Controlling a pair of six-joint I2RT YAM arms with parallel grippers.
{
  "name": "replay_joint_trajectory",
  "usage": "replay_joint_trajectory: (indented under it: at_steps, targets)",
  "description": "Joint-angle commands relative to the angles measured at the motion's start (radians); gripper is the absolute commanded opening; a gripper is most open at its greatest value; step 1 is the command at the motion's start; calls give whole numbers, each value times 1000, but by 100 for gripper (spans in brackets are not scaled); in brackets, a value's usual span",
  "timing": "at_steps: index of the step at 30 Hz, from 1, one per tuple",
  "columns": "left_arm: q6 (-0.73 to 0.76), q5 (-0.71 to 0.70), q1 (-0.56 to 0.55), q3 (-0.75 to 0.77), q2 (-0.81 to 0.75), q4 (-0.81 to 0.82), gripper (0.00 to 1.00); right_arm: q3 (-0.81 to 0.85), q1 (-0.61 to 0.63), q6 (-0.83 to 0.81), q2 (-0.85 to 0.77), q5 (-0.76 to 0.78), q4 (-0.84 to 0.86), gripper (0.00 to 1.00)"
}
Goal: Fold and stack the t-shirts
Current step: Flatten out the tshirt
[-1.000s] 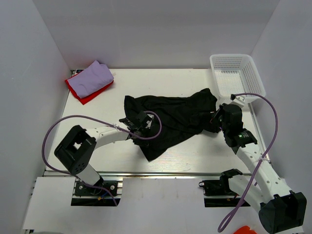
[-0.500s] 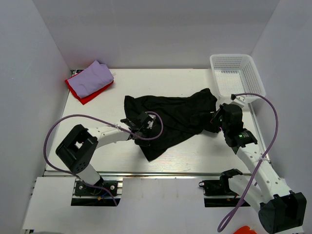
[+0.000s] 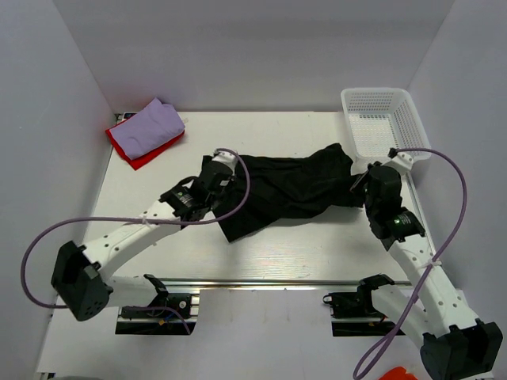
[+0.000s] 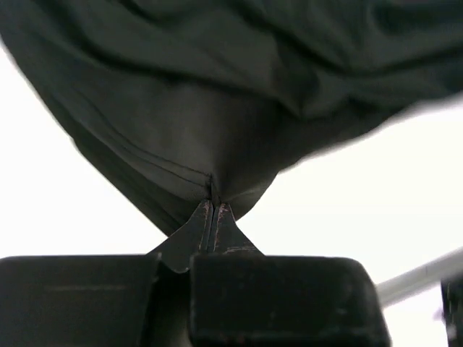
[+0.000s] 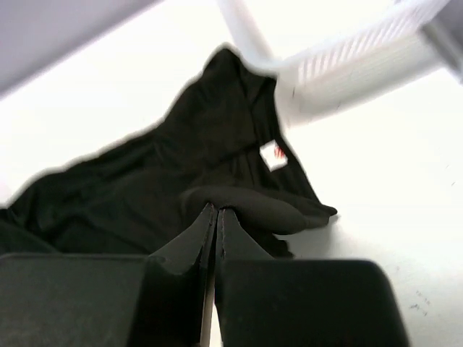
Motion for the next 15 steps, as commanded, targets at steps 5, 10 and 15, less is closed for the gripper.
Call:
replay_joint_trajectory:
  at_steps: [5, 10, 15]
  targets:
    - [26, -387, 9, 187, -146, -58, 0, 201, -8, -48, -55, 226, 70, 0]
    - [164, -568, 9, 344, -196, -24, 0, 350, -7, -186, -63, 250, 135, 0]
    - [334, -553, 9, 457, -276, 121, 0, 520, -4, -293, -38, 187, 179, 0]
